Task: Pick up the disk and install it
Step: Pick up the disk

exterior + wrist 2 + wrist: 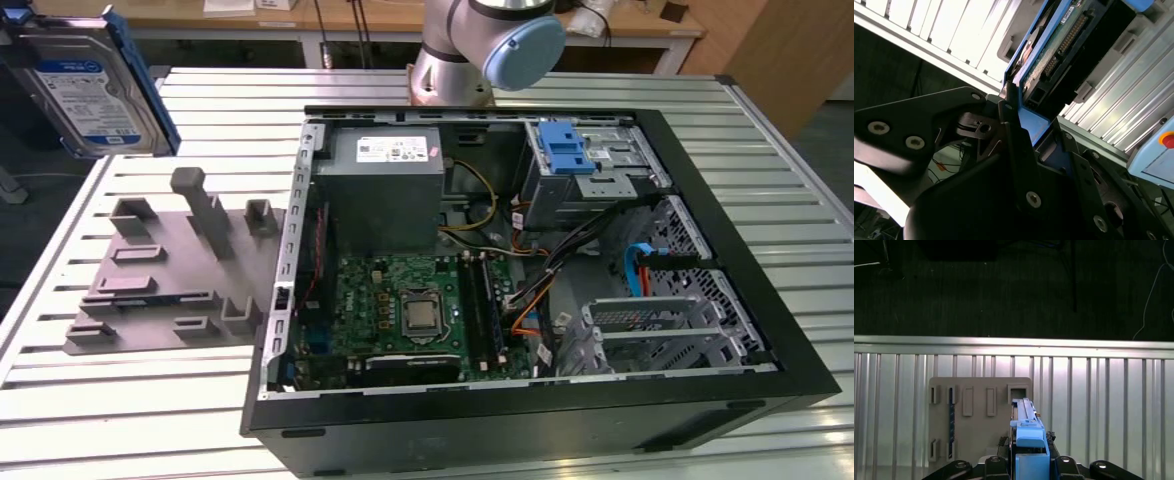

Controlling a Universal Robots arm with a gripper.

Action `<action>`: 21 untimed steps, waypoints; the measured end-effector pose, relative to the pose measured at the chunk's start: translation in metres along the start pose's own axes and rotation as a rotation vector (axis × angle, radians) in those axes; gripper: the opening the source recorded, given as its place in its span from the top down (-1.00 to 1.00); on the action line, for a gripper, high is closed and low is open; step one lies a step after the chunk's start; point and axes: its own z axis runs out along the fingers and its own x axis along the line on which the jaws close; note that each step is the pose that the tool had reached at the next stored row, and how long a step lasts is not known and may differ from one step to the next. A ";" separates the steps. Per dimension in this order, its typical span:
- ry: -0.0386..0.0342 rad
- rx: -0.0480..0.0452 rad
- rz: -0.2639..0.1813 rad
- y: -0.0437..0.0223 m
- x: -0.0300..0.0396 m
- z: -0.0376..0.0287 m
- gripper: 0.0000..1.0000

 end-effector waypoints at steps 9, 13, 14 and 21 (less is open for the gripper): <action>-0.0086 0.0001 0.000 0.0000 0.0000 -0.0018 0.27; -0.0093 0.0002 0.000 0.0000 0.0000 -0.0028 0.27; -0.0094 0.0002 0.000 0.0001 0.0000 -0.0030 0.27; -0.0107 0.0001 0.000 0.0001 -0.0001 -0.0045 0.27</action>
